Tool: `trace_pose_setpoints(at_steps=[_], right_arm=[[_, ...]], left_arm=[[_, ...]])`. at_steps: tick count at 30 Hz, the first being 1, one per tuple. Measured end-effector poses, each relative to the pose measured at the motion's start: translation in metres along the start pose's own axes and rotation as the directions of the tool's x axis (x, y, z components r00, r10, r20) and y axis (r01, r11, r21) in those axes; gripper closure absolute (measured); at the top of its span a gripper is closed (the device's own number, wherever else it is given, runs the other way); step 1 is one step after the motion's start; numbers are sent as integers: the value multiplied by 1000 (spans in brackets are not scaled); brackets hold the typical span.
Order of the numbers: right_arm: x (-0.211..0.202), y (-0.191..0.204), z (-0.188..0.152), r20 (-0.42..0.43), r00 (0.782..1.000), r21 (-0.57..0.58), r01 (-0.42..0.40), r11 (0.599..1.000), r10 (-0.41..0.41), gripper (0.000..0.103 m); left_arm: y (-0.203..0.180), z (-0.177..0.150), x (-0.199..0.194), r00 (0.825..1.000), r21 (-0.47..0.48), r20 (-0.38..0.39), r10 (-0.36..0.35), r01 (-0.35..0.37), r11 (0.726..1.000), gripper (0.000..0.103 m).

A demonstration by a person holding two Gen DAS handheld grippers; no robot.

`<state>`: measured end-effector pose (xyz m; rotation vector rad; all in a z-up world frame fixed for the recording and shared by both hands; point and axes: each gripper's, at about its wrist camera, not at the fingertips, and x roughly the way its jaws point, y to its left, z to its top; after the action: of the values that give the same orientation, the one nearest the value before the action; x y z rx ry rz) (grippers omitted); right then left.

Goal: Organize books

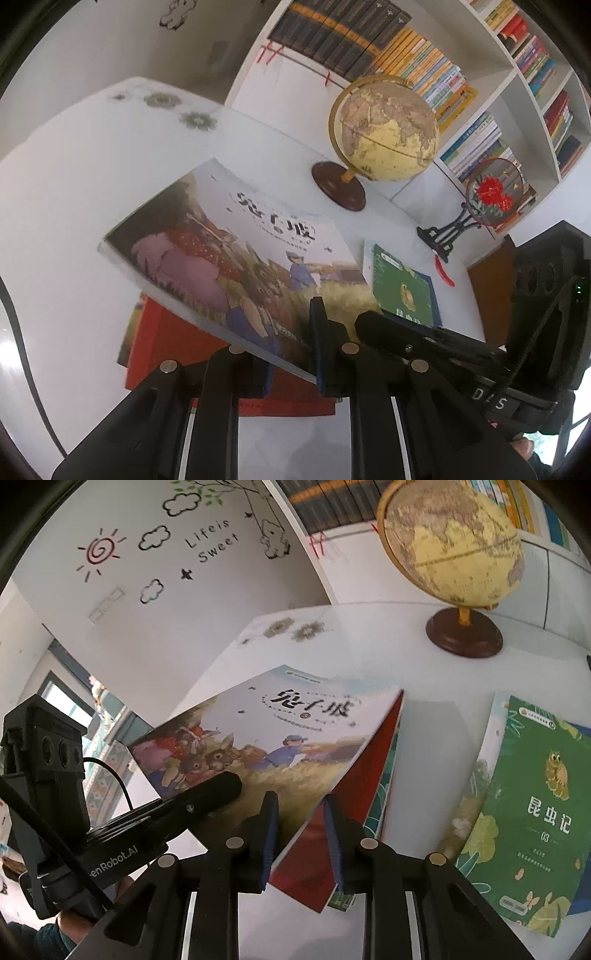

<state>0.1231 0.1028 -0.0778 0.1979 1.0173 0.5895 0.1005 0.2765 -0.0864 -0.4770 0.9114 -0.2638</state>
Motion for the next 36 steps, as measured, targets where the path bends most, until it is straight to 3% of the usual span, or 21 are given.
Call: trace_pose_setpoints(at_steps=[7,10,15,20,26,30,33,36], right_arm=[[14,-10,-13,-36,999,58,16,998,-14,79],[22,-15,-20,-45,998,72,37,997,-34,79],[28,-17,-23,-26,999,98,46,994,-44,79],[21,-16,-30,-3,999,128,32,991,-32,79],[3,-5,-50,-22,1000,110,12,994,-10,79],[-4,2,-68,-55,998,92,10,996,-4,79],[-3,4,-76,-80,997,98,6,995,2,79],[1,11,-80,-105,994,82,4,997,5,79]], left_arm=[[4,-11,12,997,5,-77,10,-10,1000,89],[6,-20,22,985,4,-169,26,-26,1000,88],[17,-33,22,969,-75,-249,0,-19,997,79],[33,-31,22,961,-180,-270,-55,6,984,79],[37,-19,33,957,-263,-283,-63,-14,965,76],[36,-26,31,937,-264,-338,-88,-5,965,75],[35,-35,25,920,-253,-379,-103,4,967,63],[36,-44,19,902,-241,-428,-59,-51,969,30]])
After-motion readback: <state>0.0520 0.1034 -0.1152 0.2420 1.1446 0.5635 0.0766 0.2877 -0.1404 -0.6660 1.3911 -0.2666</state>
